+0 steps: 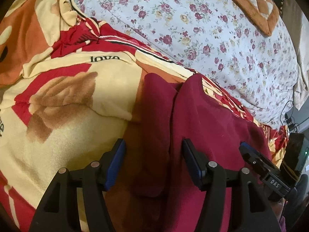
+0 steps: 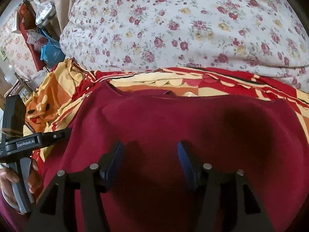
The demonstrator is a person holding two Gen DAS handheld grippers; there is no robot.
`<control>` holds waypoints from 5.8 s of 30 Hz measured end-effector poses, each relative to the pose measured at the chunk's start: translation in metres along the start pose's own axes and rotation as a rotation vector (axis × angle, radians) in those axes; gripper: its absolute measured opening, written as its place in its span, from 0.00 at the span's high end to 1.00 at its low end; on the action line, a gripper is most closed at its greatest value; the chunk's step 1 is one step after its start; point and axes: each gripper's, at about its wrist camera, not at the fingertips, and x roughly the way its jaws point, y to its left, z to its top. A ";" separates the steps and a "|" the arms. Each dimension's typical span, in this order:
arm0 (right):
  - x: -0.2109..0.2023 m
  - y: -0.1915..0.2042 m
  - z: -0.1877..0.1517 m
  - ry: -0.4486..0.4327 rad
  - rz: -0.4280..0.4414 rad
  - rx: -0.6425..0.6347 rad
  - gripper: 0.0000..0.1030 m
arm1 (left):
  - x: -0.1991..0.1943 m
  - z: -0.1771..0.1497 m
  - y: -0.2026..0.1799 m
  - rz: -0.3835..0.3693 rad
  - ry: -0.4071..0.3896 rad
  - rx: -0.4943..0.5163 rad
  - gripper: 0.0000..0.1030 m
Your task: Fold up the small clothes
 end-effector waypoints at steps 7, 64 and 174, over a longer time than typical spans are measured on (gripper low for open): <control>0.000 -0.004 -0.002 -0.014 0.024 0.013 0.38 | 0.001 0.000 0.000 0.003 -0.001 -0.005 0.49; -0.025 -0.106 -0.009 -0.090 0.590 0.719 0.20 | -0.015 -0.059 -0.194 -0.279 0.154 0.345 0.92; -0.152 -0.081 -0.080 0.004 -0.220 0.138 0.80 | 0.000 -0.107 -0.211 0.002 0.095 0.500 0.69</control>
